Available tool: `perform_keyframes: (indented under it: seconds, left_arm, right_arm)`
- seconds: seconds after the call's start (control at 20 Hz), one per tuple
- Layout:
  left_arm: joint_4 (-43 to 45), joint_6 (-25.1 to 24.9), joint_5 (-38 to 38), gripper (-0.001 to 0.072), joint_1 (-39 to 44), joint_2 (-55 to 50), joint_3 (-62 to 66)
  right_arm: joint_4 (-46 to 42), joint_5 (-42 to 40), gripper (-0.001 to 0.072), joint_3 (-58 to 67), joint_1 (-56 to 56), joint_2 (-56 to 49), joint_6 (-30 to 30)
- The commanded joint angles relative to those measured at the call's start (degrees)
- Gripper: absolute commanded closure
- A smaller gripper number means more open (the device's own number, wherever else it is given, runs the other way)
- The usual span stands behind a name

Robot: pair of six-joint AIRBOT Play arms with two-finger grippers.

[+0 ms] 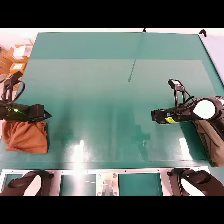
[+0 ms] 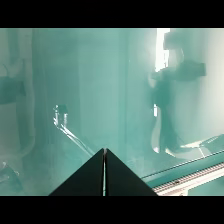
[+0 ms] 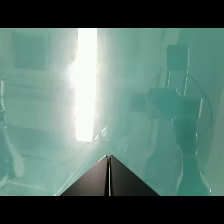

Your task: Fold the shirts.

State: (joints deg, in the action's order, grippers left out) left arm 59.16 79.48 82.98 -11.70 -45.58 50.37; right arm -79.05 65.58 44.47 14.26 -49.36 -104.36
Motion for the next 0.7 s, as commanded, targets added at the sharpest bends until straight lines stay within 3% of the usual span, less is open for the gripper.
perform_keyframes:
  seconds: [0.0, 0.5, 0.65]
  left_arm:
    - [0.0, 0.0, 0.0, 0.068, 0.0, 0.0, 0.0]
    - [0.0, 0.0, 0.0, 0.0681, 0.0, 0.0, 0.0]
    - [-2.3, 1.7, -4.5, 0.0681, 0.0, 0.0, 0.0]
  right_arm:
    - [0.0, 0.0, 0.0693, 0.0, 0.0, 0.0, 0.0]
    - [0.0, 0.0, 0.0693, 0.0, 0.0, 0.0, 0.0]
    - [0.0, 0.0, 0.0693, 0.0, 0.0, 0.0, 0.0]
